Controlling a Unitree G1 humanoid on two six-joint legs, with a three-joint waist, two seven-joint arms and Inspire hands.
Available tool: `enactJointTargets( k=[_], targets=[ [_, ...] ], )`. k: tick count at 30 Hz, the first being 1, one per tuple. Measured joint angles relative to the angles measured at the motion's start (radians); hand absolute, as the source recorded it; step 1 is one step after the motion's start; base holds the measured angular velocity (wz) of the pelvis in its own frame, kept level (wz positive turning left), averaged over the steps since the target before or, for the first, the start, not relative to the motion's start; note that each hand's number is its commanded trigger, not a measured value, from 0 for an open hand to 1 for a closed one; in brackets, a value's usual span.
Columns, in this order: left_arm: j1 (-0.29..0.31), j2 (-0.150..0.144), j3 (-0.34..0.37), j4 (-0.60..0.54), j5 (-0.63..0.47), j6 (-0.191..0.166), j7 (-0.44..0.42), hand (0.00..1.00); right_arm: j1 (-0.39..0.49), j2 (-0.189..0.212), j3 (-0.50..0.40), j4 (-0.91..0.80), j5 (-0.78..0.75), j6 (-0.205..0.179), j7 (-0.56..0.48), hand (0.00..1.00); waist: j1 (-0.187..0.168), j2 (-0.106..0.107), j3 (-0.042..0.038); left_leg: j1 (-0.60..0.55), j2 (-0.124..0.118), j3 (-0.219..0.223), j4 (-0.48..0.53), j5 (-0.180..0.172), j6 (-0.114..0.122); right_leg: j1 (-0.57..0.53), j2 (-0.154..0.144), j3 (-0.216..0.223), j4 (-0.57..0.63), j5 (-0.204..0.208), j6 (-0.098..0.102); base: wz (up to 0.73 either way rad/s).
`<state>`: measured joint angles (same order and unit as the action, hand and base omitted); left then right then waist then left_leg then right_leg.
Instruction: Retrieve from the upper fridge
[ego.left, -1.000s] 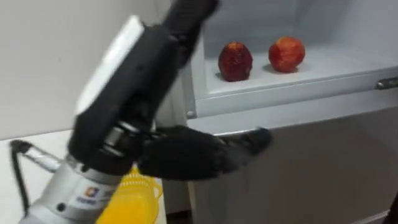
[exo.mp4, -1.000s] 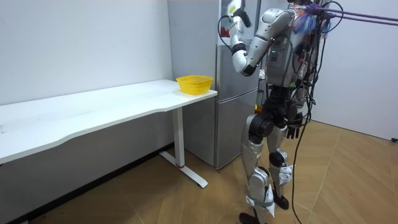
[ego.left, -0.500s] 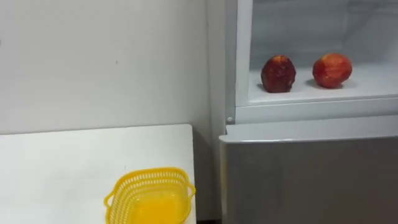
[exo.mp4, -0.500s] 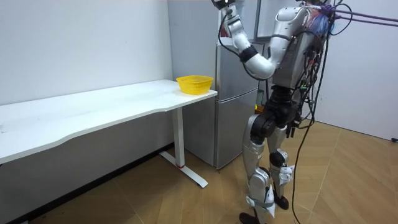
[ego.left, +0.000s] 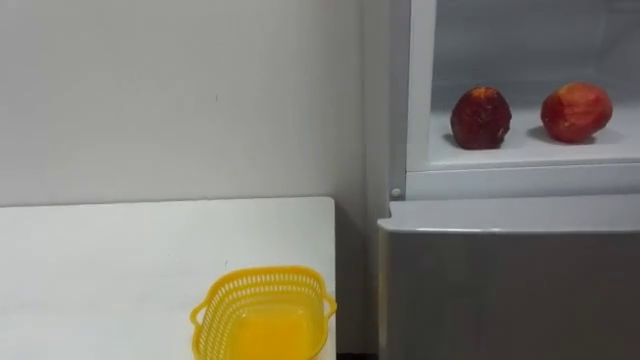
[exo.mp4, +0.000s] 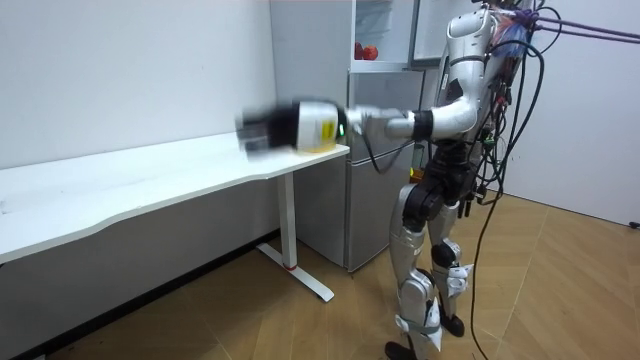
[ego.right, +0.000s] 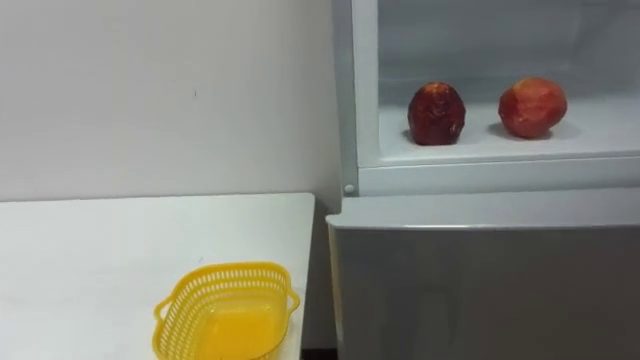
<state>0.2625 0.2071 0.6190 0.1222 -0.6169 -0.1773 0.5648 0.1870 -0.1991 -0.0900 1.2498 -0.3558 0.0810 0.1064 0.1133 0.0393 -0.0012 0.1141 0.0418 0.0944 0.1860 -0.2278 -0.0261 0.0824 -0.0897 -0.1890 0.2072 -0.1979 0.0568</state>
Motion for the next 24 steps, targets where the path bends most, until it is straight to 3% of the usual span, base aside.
enactJointTargets(
  k=[3,12,17,24],
  targets=[
    [0.000,-0.009,-0.007,0.137,-0.051,0.006,0.015,0.00,-0.002,0.001,-0.002,-0.012,-0.013,0.010,0.008,0.00,0.002,-0.015,-0.0026,-0.007,-0.001,-0.014,-0.004,-0.001,0.001,-0.001,0.001,-0.006,0.000,0.001,-0.001,0.03],
    [-0.003,-0.032,-0.110,0.438,-0.119,0.008,0.015,0.00,0.000,0.002,-0.001,-0.039,-0.029,0.029,0.019,0.00,0.002,-0.010,-0.0040,0.001,-0.001,-0.020,-0.016,-0.001,0.001,0.004,0.003,-0.009,-0.002,0.002,-0.001,-0.01],
    [-0.005,-0.042,-0.165,0.652,-0.115,0.029,-0.040,0.00,-0.003,0.002,-0.003,-0.049,-0.028,0.029,0.027,0.00,-0.001,-0.011,-0.0073,0.001,-0.001,-0.018,-0.022,-0.001,0.001,0.000,0.003,-0.007,-0.004,0.001,-0.001,-0.02],
    [0.013,-0.043,-0.174,0.721,-0.058,0.067,-0.102,0.00,-0.007,0.003,-0.003,-0.048,-0.029,0.030,0.028,0.00,-0.003,-0.019,-0.0055,0.001,-0.001,-0.017,-0.018,-0.001,0.001,0.009,0.002,-0.010,-0.003,0.001,-0.001,0.00]
  ],
)
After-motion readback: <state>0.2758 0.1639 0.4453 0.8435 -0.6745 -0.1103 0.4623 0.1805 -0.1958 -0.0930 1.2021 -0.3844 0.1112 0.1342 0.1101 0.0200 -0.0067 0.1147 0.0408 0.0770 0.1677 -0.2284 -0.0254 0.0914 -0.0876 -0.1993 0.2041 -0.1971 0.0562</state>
